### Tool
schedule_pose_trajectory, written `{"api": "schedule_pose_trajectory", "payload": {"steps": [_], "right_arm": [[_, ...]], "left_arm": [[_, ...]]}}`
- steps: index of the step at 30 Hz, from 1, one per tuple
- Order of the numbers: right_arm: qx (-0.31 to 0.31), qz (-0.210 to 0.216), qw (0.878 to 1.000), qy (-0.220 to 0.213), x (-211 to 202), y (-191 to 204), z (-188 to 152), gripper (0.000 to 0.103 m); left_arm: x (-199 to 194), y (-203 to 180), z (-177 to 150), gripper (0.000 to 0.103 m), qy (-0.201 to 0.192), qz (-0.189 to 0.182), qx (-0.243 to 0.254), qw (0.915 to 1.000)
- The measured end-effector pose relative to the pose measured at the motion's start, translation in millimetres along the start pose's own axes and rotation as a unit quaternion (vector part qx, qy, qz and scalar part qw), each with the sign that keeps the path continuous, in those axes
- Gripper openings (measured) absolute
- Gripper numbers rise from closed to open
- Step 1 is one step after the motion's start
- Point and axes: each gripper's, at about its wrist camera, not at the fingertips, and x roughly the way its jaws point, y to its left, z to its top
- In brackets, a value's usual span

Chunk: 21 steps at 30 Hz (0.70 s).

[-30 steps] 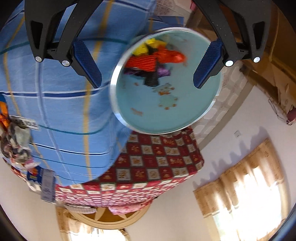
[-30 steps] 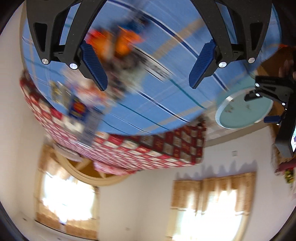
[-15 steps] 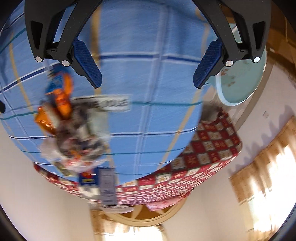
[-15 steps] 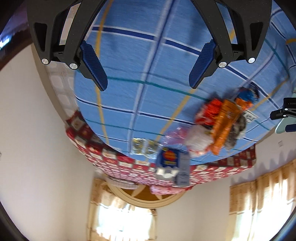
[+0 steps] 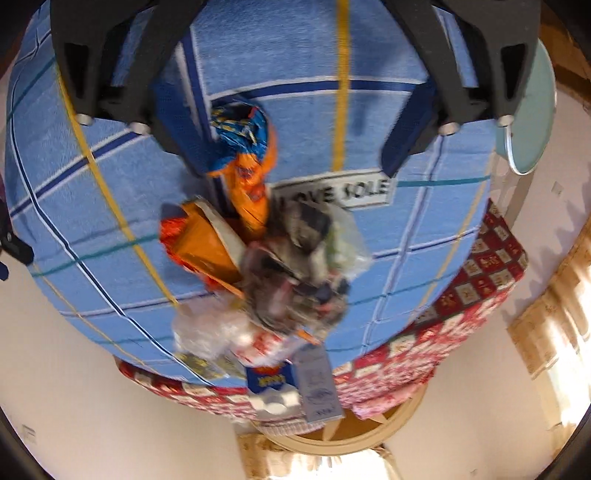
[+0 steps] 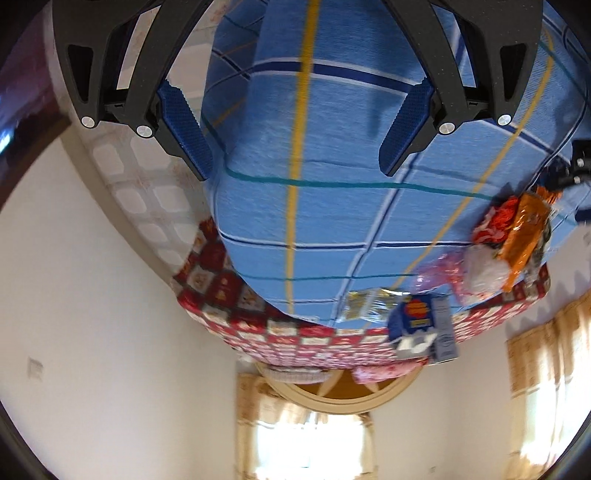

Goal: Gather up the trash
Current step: 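Grasp the foil candy wrapper with the left gripper while the right grasps the clear printed bag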

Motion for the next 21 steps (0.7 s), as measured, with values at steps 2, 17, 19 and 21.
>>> {"api": "schedule_pose_trajectory", "payload": {"steps": [2,17,19,21], "right_arm": [[0.001,0.002,1.0,0.0,1.1,0.4,-3.1,0.09],[-0.01,0.025,1.0,-0.003,3.0,14.4,-7.1,0.09],[-0.013,0.027,1.0,-0.003,2.2,17.4,-7.4,0.09],[-0.016,0.029,0.999,-0.002,2.2,20.6,-7.9,0.09]], "left_arm": [[4.2,-2.4,-1.7,0.058,0.011,-0.024,0.001,0.9997],[-38.1,38.0,-9.8,0.02,-0.005,-0.03,0.04,0.9987],[-46.4,53.3,-16.8,0.02,-0.009,-0.029,0.034,0.999],[-56.0,68.4,-21.9,0.02,-0.018,-0.021,0.022,0.9994]]}}
